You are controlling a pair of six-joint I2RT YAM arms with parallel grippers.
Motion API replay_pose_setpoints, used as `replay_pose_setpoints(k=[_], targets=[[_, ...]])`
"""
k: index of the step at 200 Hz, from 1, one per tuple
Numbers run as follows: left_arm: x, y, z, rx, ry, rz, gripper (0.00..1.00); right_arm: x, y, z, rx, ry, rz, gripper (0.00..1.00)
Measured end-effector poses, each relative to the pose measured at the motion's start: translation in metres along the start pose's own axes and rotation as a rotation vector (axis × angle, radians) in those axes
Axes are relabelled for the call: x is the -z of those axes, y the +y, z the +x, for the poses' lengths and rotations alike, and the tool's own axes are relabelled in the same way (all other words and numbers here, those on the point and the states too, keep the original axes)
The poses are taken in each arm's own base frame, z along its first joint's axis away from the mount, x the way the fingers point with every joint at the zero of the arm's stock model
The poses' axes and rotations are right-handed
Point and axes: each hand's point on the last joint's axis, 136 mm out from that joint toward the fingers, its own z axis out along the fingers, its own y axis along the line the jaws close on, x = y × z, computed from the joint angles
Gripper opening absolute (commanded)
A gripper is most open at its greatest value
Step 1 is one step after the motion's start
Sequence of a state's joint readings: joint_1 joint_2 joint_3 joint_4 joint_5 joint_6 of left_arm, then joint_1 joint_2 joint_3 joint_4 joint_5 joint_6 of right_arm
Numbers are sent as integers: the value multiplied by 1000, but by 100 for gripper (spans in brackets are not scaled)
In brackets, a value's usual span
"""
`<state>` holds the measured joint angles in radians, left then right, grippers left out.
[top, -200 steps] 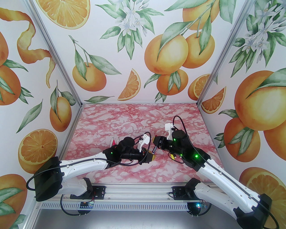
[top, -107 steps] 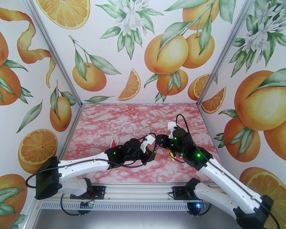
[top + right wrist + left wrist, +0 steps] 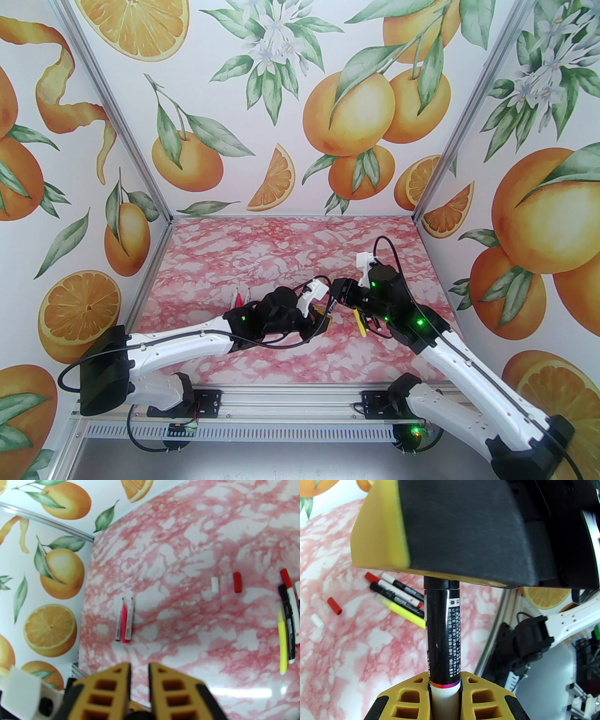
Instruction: Open the pen caps
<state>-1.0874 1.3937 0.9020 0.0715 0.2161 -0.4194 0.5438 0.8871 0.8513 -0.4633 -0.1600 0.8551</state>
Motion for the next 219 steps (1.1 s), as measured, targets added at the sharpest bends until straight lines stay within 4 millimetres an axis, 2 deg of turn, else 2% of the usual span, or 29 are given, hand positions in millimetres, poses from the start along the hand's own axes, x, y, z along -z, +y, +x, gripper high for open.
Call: replay_pose_setpoints(k=[50, 82, 104, 121, 149, 174, 219], targets=[[12, -8, -6, 63, -36, 161, 0, 6, 19, 0, 57, -2, -122, 5], [22, -22, 24, 110, 69, 278, 0, 15, 29, -37, 98, -152, -169, 5], [24, -26, 34, 132, 107, 316, 0, 19, 41, -46, 124, -193, -215, 5], [27, -25, 37, 136, 110, 306, 0, 19, 43, -48, 134, -202, -216, 5], [38, -19, 25, 116, 57, 235, 0, 14, 29, -52, 152, -196, -115, 7], [56, -12, 7, 79, -25, 145, 1, 7, 9, -49, 192, -153, 4, 8], [86, 0, -10, 29, -116, 14, 2, -15, -43, -25, 258, -9, 229, 9]])
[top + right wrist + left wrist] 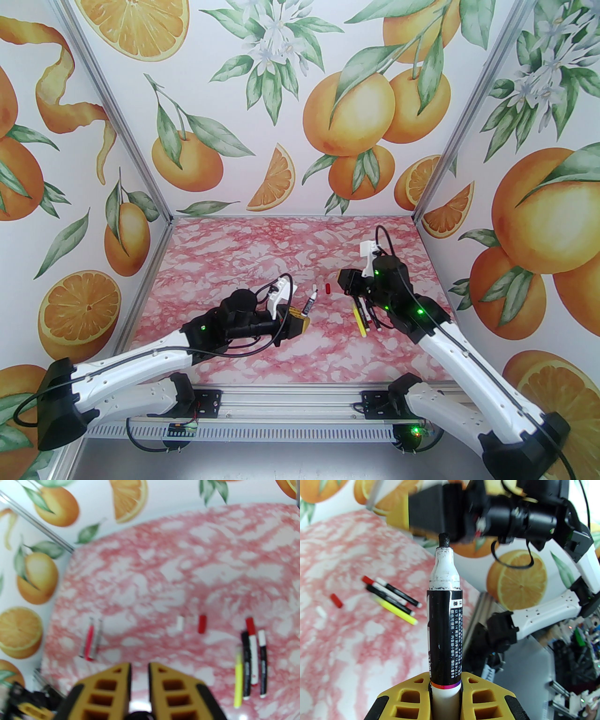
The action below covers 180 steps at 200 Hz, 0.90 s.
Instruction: Open the pen caps
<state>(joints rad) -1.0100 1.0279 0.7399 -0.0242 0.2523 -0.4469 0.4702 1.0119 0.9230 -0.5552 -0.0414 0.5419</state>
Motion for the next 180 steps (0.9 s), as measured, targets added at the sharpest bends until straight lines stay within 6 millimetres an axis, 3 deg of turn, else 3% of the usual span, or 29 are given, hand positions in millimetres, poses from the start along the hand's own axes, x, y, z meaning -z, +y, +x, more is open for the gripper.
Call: replay_pose_setpoints(k=[59, 131, 180], targets=[[27, 15, -5, -42, -33, -129, 2, -47, -44, 37, 52, 205, 173, 11], [56, 33, -5, -83, -51, -263, 2, -103, -81, 44, 41, 337, 260, 11], [59, 36, -5, -91, -53, -284, 2, -139, -91, 55, 47, 421, 280, 14]])
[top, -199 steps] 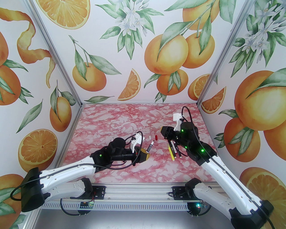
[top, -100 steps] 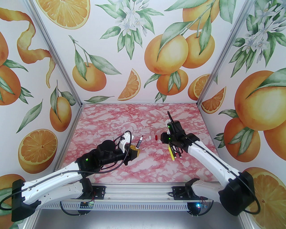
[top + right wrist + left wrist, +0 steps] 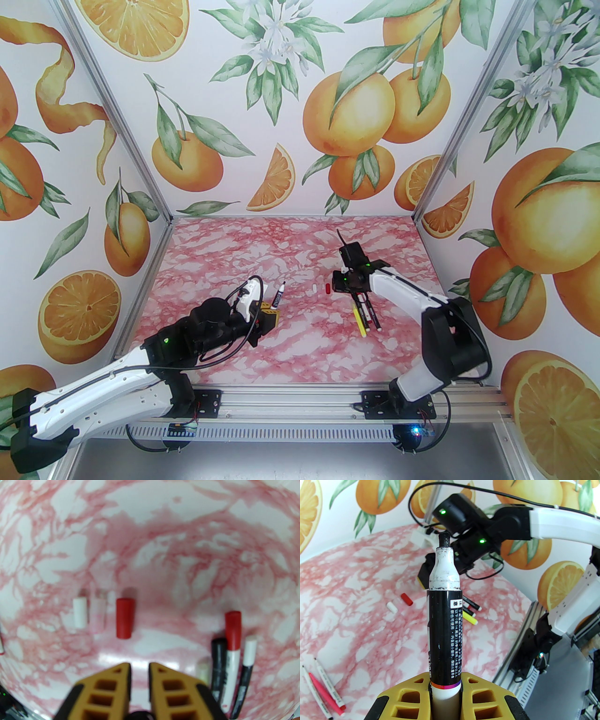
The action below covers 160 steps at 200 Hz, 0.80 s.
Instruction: Open the pen caps
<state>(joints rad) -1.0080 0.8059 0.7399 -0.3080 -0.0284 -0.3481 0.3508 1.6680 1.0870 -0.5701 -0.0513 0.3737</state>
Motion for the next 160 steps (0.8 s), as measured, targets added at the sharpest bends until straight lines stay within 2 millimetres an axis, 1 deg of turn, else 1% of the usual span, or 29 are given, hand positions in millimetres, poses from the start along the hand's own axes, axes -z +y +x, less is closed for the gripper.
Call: replay_pose_setpoints(k=[18, 43, 80, 96, 122, 160], targets=[[-1, 1, 2, 0, 9, -3, 2, -8, -1, 1, 0, 21, 9, 15], [-4, 2, 6, 0, 28, -8, 2, -19, 0, -3, -1, 37, 15, 15], [-13, 4, 14, -2, 61, -19, 3, -29, 0, -8, -4, 50, 22, 15], [-15, 5, 17, -2, 73, -22, 3, -34, -3, -8, -10, 60, 30, 15], [-19, 6, 20, -2, 88, -25, 3, -39, -8, -7, -20, 71, 39, 16], [-23, 6, 24, -1, 104, -28, 2, -45, -10, -4, -23, 86, 45, 17]])
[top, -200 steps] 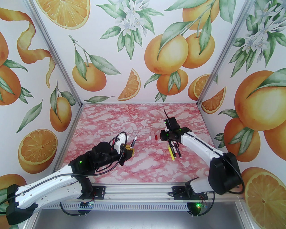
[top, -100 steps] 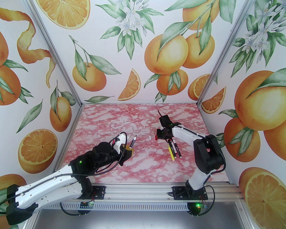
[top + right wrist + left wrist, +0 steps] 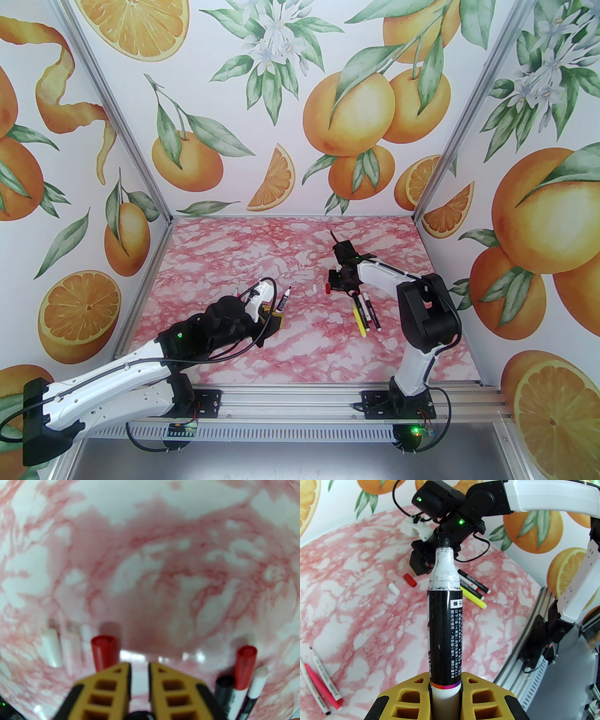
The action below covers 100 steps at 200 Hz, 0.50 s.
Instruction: Open the pen caps
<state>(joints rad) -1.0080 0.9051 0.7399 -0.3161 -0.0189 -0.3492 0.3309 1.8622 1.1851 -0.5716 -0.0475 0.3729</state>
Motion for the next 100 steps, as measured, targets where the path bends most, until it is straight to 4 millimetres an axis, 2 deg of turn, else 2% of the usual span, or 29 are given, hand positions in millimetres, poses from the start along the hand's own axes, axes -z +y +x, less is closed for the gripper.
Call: replay_pose_setpoints(k=[34, 100], targets=[[-3, -1, 2, 6, 11, 6, 2, -7, 0, -1, -1, 12, 5, 19], [-4, -3, 2, 17, 13, 18, 2, -6, 4, -10, 0, -3, -1, 24]])
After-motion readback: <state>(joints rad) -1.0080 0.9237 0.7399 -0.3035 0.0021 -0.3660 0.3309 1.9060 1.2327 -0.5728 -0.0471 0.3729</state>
